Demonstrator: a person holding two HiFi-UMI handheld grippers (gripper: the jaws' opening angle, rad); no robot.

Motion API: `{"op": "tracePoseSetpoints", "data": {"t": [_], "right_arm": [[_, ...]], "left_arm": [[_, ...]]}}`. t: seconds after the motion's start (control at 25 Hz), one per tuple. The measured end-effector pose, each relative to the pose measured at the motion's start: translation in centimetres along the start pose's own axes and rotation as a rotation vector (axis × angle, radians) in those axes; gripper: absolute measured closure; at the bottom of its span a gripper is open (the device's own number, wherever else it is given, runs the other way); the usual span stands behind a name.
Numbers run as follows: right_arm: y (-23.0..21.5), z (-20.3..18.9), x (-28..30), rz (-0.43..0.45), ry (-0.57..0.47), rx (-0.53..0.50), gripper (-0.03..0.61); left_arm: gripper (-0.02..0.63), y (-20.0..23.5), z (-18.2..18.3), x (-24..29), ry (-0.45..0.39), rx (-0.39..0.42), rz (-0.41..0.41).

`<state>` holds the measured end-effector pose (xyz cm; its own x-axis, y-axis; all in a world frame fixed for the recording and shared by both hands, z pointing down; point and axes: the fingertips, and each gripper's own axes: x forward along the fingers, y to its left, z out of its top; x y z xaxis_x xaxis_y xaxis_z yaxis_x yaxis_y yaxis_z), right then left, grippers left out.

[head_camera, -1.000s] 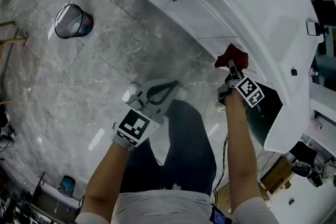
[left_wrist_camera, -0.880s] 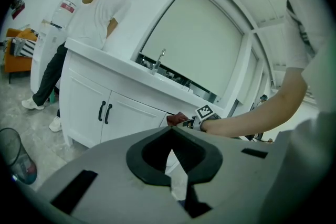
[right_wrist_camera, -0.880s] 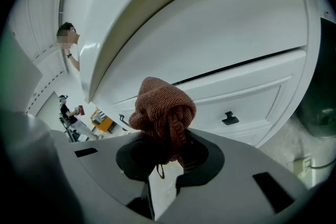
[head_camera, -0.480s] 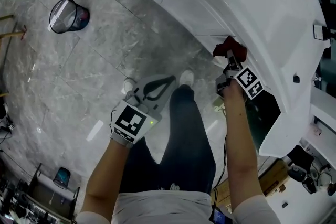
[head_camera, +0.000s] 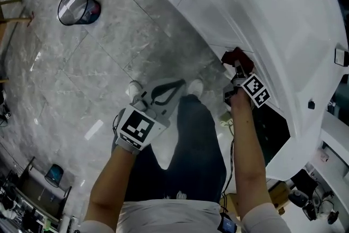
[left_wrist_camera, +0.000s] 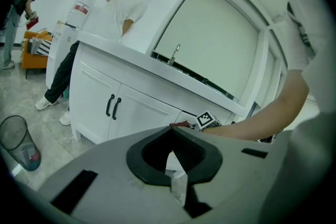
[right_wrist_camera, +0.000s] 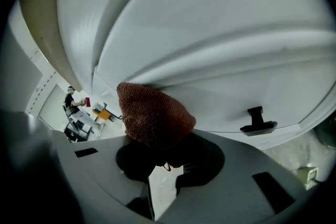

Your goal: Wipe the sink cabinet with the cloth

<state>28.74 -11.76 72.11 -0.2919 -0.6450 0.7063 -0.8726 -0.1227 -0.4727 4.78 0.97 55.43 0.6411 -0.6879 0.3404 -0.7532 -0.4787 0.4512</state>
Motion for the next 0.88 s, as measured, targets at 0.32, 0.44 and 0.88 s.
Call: {"op": "tracePoseSetpoints", "data": {"t": [0.32, 0.44, 0.88], "right_arm": [[-3.2, -3.2, 4.3, -0.045, 0.013, 0.03, 0.491], [-3.5, -4.0, 5.1, -0.043, 0.0, 0.043, 0.491], [-4.8, -5.4, 6.2, 0.04, -0.04, 0.13, 0.491]], "left_arm": [[0.604, 2.4, -1.4, 0.2, 0.004, 0.022, 0.035], [0.604, 2.7, -1.9, 0.2, 0.019, 0.033, 0.034], [0.604, 1.8, -2.8, 1.6, 0.064, 0.059, 0.005]]}}
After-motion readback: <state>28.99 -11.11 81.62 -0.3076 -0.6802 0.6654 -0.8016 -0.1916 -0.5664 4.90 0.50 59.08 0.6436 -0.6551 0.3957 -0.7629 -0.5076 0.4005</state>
